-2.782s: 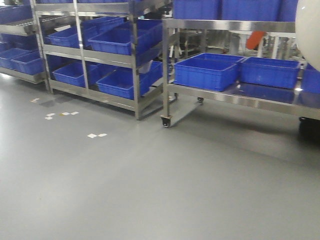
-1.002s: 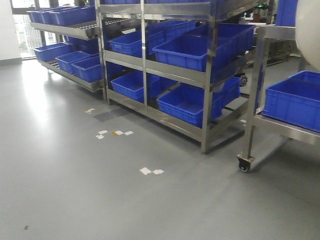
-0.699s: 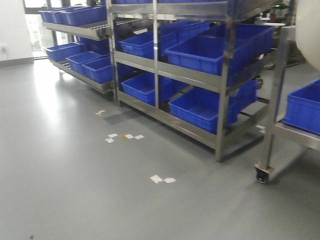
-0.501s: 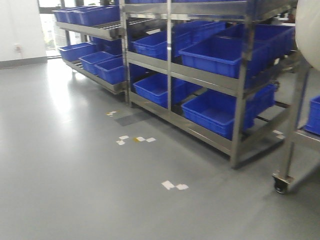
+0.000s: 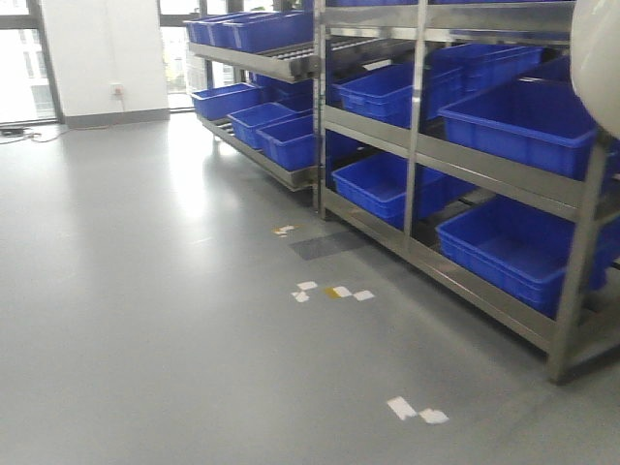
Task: Move white bin to right shelf second layer
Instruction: 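Drive toward the windows carrying the bin in the right gripper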
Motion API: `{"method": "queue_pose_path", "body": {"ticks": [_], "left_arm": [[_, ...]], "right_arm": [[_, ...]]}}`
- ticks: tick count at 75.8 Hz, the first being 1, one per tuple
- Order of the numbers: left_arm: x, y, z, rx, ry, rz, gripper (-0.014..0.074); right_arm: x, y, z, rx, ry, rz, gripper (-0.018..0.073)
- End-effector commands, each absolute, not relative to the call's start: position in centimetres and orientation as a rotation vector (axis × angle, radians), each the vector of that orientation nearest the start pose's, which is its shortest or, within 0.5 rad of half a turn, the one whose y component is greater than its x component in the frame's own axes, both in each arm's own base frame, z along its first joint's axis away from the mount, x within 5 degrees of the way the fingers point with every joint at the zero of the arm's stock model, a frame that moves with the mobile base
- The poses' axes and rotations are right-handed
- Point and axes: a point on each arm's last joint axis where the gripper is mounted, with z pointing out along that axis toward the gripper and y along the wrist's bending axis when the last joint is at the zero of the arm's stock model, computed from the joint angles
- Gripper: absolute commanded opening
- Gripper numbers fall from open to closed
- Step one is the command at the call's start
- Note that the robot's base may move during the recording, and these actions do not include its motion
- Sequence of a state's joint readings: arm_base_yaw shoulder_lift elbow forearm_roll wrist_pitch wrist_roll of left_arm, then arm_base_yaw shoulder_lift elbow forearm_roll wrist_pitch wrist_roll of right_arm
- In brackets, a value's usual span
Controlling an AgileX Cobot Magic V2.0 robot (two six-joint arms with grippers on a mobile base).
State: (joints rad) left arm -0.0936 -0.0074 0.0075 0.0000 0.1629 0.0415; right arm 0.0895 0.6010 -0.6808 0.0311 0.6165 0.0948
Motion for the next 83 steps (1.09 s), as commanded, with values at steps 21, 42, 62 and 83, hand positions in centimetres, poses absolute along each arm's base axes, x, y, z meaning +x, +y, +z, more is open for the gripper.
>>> {"method": "queue_pose_path", "body": {"ticks": [21, 42, 62, 83], "left_arm": [[5.64, -0.55, 19.24, 0.108, 1.580, -0.047, 0.0085], [5.64, -0.55, 19.24, 0.108, 1.580, -0.047, 0.0085], [5.64, -0.55, 19.24, 0.108, 1.580, -0.047, 0.0085], [5.64, -0.55, 19.24, 0.108, 1.580, -0.047, 0.0085]], "right_arm": [[11.71, 1.12, 35.57, 0.023, 1.901, 0.151, 0.0048], [11.71, 1.12, 35.57, 0.023, 1.901, 0.151, 0.0048], [11.71, 1.12, 35.57, 0.023, 1.901, 0.151, 0.0048], [11.71, 1.12, 35.57, 0.023, 1.901, 0.151, 0.0048]]}}
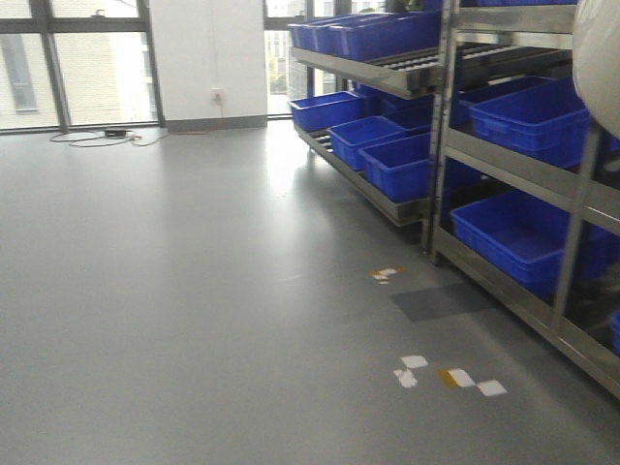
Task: Move white bin to right shelf second layer
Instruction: 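Drive toward the windows carrying the bin in the right gripper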
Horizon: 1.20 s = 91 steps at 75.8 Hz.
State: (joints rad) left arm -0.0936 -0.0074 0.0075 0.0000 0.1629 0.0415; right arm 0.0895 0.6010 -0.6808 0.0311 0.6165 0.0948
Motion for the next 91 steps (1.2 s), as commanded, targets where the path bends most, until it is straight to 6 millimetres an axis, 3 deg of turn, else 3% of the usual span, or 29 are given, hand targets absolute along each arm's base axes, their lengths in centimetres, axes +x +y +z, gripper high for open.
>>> {"method": "queue_pose_path", "body": {"ticks": [1, 91], "left_arm": [[5.64, -0.55, 19.24, 0.108, 1.580, -0.047, 0.0085], [5.64, -0.55, 19.24, 0.108, 1.580, -0.047, 0.0085]], "right_arm": [[11.71, 1.12, 35.57, 0.023, 1.901, 0.151, 0.0048], [11.71, 1.12, 35.57, 0.023, 1.901, 0.151, 0.0048]]}}
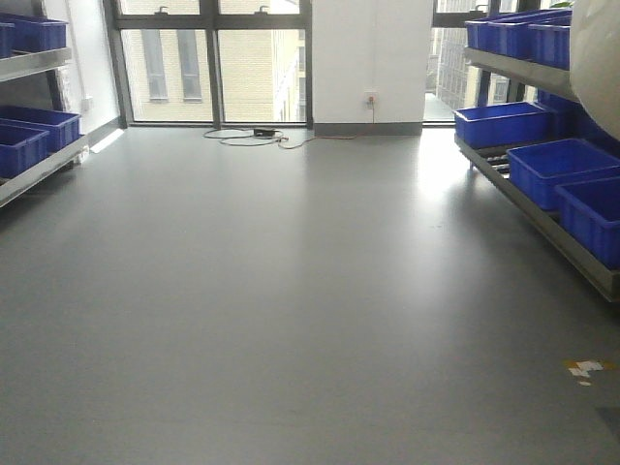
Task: Move white bin to right shelf second layer
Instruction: 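Drive toward the windows carrying the bin in the right gripper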
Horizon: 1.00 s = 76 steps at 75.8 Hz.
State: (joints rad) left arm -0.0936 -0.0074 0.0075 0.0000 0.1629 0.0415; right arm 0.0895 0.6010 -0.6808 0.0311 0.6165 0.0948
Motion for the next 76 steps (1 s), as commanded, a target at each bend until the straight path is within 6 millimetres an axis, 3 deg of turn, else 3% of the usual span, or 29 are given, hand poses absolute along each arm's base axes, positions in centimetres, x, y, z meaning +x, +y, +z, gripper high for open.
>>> {"method": "queue_pose_path", "body": {"ticks": [1, 76], "left_arm": [[5.64, -0.55, 19.24, 0.108, 1.580, -0.047, 0.0085], [5.64, -0.55, 19.24, 0.108, 1.580, -0.047, 0.0085]], "right_arm": [[11.71, 1.12, 35.57, 0.023, 1.901, 0.151, 0.0048], [11.71, 1.12, 35.57, 0.023, 1.901, 0.151, 0.0048]]}}
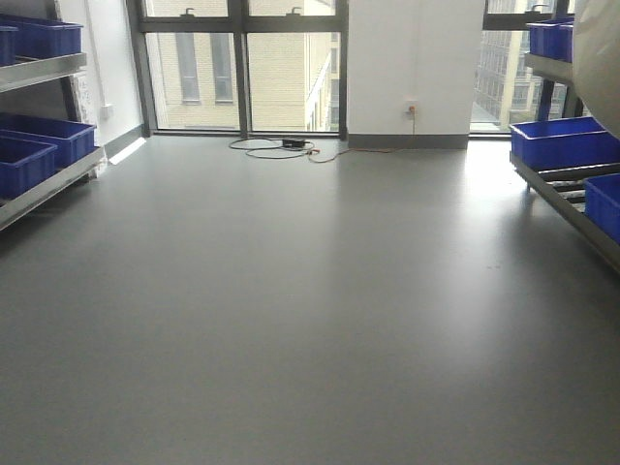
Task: Move white bin to right shelf second layer
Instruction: 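Drive toward the windows carrying the bin in the right gripper, then turn the base toward the roller shelf with blue crates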
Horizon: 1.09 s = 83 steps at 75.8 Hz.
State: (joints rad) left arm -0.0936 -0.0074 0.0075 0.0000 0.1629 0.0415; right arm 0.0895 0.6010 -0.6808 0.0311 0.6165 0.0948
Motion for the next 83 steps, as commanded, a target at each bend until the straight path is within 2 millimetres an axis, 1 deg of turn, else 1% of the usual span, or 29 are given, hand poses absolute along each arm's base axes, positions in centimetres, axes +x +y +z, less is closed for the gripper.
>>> {"method": "queue_pose_path", "body": {"ticks": [1, 83], "left_arm": [[5.64, -0.55, 19.24, 0.108, 1.580, -0.047, 0.0085], [5.64, -0.55, 19.24, 0.108, 1.580, -0.047, 0.0085]], "right_arm": [[11.71, 1.12, 35.57, 0.023, 1.901, 0.151, 0.0048], [11.70, 1.12, 35.57, 0.023, 1.902, 0.151, 0.0048]]}}
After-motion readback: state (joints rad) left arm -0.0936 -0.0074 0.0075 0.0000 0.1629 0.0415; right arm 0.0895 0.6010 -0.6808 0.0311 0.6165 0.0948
